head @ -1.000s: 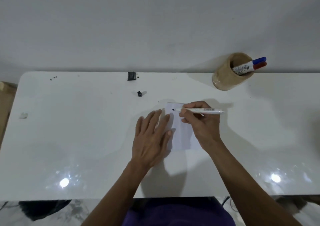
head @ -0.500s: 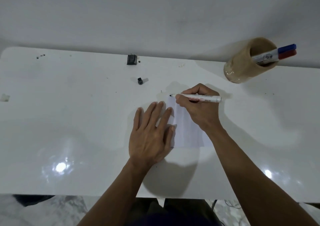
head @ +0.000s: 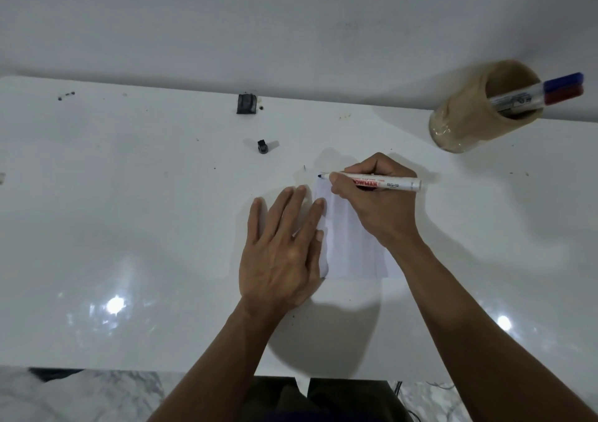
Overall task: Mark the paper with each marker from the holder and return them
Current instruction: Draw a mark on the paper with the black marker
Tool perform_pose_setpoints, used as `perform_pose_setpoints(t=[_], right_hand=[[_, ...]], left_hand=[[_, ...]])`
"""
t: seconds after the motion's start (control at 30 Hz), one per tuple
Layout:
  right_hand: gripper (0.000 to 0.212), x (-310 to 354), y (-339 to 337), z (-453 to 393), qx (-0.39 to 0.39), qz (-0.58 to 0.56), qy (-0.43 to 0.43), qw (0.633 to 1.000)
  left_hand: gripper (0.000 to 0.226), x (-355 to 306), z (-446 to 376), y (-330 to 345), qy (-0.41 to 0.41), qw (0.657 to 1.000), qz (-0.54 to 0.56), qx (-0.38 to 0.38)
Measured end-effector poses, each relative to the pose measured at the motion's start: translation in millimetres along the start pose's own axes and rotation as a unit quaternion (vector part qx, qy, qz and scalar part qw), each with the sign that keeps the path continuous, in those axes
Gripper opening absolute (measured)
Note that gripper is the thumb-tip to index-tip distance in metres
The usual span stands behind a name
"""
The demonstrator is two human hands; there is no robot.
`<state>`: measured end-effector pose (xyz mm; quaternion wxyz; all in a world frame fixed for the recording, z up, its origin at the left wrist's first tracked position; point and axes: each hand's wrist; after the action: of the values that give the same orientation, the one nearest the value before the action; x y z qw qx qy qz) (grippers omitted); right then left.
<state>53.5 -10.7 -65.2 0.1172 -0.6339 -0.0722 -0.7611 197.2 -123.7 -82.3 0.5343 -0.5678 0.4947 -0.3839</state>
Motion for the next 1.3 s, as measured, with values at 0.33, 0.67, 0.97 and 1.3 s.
perform_pose_setpoints(t=[0.33,0.67,0.97,1.3], right_hand=[[0.022,-2.1,-1.6,-1.1,0.005,0.016,-0.002,1.000],[0.022,-2.5,-2.3,-0.8,0.012,0.022,-0.006,1.000],[0.021,1.1,-0.8,0.8,0.012,0.019,0.008,1.000],[0.025,45.5,-5.6,5.6,0.009,-0.130,0.104,0.986]], left_hand=[[0.044,-0.3,0.0,1.3,-0.004,1.000,0.004,-0.002],[0.044,-0.8,0.4,2.6,-0.007,1.000,0.004,-0.007],[0.044,-0.7,0.9,4.6,-0.003,1.000,0.005,-0.019],[0.044,-2.8,1.5,-8.2,-0.014,0.999,0.042,0.017]])
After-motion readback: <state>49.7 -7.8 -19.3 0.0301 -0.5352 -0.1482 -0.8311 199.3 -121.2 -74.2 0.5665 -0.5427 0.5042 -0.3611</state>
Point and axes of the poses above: each hand's wrist, its own z-axis away from the middle knuckle, its own y-axis out of the palm, x = y × z, and after that the axes turned 10 degrees about -z, right-handed
